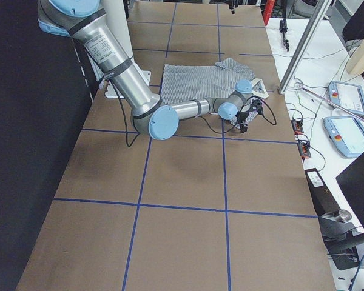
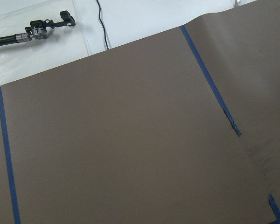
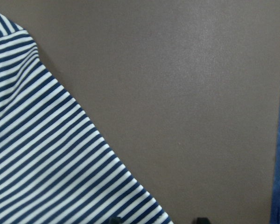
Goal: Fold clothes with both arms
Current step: 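Move the right gripper over the shirt sleeve nearest it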
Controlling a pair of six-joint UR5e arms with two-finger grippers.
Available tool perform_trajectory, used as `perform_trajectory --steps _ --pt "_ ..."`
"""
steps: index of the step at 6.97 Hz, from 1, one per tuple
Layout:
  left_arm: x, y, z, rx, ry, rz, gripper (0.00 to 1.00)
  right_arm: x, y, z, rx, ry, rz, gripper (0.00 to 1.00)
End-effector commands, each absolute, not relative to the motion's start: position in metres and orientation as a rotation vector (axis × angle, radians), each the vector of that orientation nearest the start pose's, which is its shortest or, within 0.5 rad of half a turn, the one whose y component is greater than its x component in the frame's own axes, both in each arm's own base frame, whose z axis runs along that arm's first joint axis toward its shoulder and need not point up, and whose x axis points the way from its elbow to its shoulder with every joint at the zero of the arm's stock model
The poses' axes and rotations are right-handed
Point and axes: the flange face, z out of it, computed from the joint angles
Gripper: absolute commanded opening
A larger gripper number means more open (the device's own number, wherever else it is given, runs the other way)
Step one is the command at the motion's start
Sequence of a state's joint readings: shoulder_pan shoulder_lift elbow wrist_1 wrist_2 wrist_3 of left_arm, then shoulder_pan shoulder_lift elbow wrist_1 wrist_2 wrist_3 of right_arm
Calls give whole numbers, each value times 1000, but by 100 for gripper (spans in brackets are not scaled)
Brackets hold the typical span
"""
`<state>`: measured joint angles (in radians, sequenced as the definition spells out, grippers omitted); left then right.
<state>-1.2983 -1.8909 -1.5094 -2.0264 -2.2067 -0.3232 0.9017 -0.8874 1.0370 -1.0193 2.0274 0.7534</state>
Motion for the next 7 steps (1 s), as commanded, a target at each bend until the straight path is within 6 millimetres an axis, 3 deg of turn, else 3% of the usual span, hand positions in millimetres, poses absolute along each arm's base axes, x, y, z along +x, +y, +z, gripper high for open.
perform_trajectory --steps 1,5,7 --pt "100 -636 460 473 802 183 100 -421 -674 438 239 -780 -92 0" --pt "97 -635 461 461 819 172 100 -421 -676 417 262 -806 -100 0" --pt "97 -636 461 459 818 171 100 -420 -669 379 301 -863 -128 0"
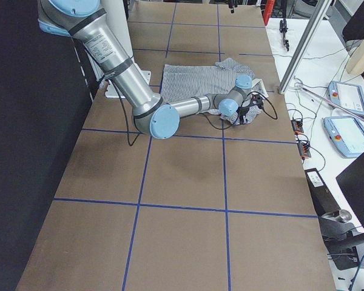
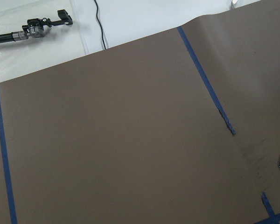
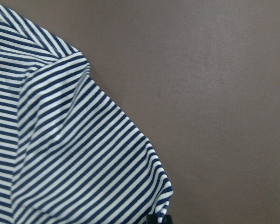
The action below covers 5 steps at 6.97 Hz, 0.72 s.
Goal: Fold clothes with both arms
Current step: 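Fold the sleeve onto the shirt body with the right gripper while the left arm approaches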
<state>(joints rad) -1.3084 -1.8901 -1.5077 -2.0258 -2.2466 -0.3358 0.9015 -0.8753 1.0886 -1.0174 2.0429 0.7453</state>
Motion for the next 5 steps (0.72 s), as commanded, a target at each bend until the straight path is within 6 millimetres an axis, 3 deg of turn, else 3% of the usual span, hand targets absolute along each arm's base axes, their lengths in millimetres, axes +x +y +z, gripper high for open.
perform_trajectory --steps 1,2,3,5 --pt "96 -635 462 460 818 170 100 -422 -662 350 318 -911 -156 0" --pt "96 -635 463 459 817 171 100 -438 -654 318 344 -941 -185 0" --pt "96 -635 463 459 817 171 100 -460 -645 302 354 -947 -212 0" --pt "96 -635 463 459 818 169 100 -497 -660 266 405 -904 -196 0"
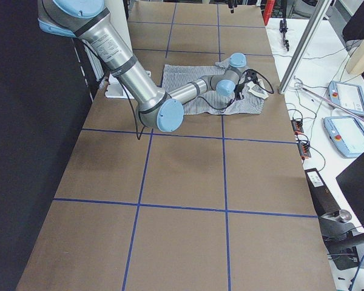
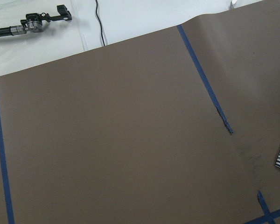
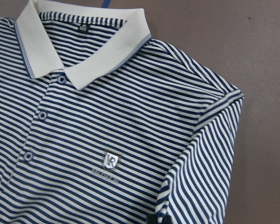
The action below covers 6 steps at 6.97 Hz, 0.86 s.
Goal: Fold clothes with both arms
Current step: 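Fold the sleeve onto the shirt body with the right gripper while the left arm approaches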
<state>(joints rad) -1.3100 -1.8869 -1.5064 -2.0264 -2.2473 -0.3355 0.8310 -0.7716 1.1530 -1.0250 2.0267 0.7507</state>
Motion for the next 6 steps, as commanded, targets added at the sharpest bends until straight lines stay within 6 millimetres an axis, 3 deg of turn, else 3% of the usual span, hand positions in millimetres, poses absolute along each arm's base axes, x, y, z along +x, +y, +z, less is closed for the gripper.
perform_trajectory --steps 1,4,5,6 --pt "96 -635 462 461 818 171 100 -521 -681 253 404 -859 -176 0" --pt "97 -636 460 462 819 172 100 -532 -689 264 395 -820 -164 0" --pt "99 -637 458 456 824 157 100 -534 -687 265 396 -821 -166 99" --pt "100 -639 453 461 826 156 100 -535 -686 263 396 -824 -167 100"
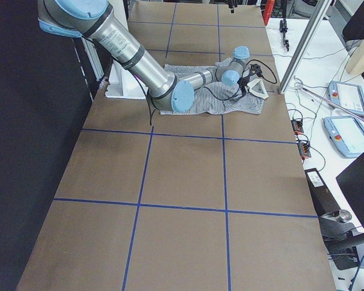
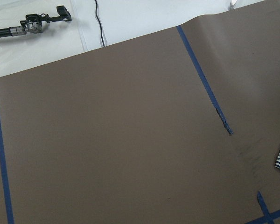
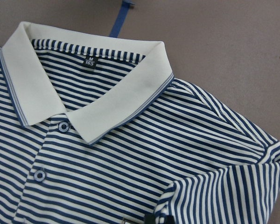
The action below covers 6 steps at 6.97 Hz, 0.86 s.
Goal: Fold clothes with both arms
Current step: 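Fold the sleeve onto the shirt body with the right gripper while the left arm approaches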
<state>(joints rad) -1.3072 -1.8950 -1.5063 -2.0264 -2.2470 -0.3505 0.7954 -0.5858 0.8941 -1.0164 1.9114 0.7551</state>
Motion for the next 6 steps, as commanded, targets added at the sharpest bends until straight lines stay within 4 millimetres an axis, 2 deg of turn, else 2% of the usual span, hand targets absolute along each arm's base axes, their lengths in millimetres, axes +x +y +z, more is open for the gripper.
perform_trajectory --steps 1,2,3,4,5,6 --pt "103 -641 448 468 828 158 100 -535 -685 261 383 -835 -146 100" --pt "111 -650 429 448 853 81 100 -535 -680 250 326 -884 -76 100" --pt "148 -653 406 415 882 25 100 -535 -672 240 247 -937 -42 100" --pt "186 -652 394 396 875 -24 100 -530 -664 223 179 -900 -14 100" --pt "227 -650 380 366 883 -88 100 -520 -656 207 123 -873 1 100" --pt "280 -641 367 355 876 -140 100 -499 -656 205 86 -846 29 100"
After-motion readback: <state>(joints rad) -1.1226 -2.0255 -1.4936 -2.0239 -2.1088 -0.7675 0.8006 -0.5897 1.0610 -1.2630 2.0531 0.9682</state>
